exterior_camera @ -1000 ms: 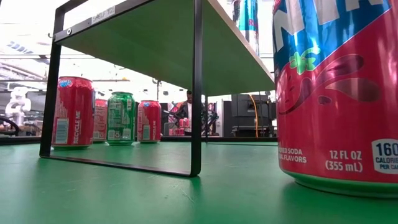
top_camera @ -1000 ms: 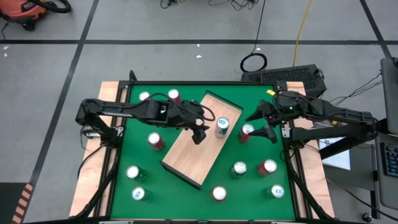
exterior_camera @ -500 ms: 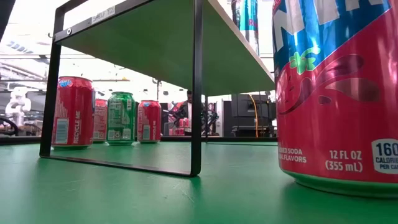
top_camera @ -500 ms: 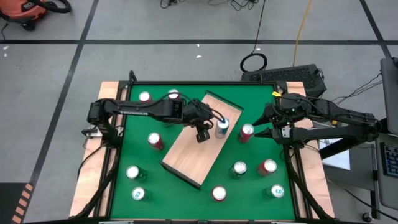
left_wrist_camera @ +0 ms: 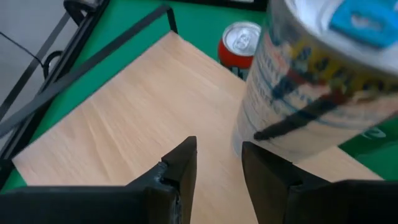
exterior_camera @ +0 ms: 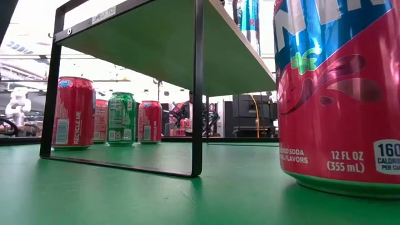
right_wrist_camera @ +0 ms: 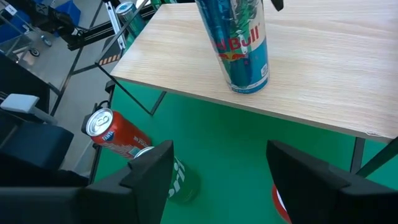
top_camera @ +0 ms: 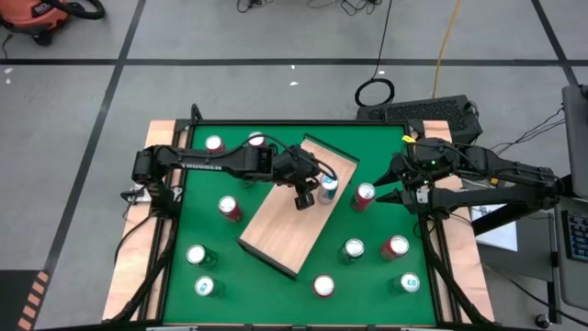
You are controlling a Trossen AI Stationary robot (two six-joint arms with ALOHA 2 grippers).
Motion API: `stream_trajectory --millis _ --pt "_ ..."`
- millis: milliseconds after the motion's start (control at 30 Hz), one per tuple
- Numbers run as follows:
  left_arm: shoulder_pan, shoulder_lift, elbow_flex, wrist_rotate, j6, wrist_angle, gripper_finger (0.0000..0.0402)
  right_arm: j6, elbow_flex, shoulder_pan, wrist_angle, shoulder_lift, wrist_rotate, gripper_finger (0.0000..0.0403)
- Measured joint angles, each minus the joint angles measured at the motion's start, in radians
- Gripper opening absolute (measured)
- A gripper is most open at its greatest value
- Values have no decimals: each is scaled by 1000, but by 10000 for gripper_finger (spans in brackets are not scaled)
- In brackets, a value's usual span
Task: Sort soda cans
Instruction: Put the blue soda can on the shelf, then put the red soda can on the shelf
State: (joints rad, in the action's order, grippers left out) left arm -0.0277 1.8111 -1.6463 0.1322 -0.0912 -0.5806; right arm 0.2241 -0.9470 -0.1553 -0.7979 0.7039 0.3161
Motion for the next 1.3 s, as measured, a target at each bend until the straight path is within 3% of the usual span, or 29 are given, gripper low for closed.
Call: stream_trajectory --millis 633,833,1100,1300 --pt "2 0 0 -12 -5 49 127 -8 0 0 -29 4 -12 247" --pt "1 -7 0 80 -10 44 127 4 0 0 -86 5 -108 247" --pt "0 -75 0 184 -215 -16 127 11 0 0 -134 73 -235 247" --pt "0 -127 0 214 -296 -34 127 -74 0 0 -135 165 -244 275"
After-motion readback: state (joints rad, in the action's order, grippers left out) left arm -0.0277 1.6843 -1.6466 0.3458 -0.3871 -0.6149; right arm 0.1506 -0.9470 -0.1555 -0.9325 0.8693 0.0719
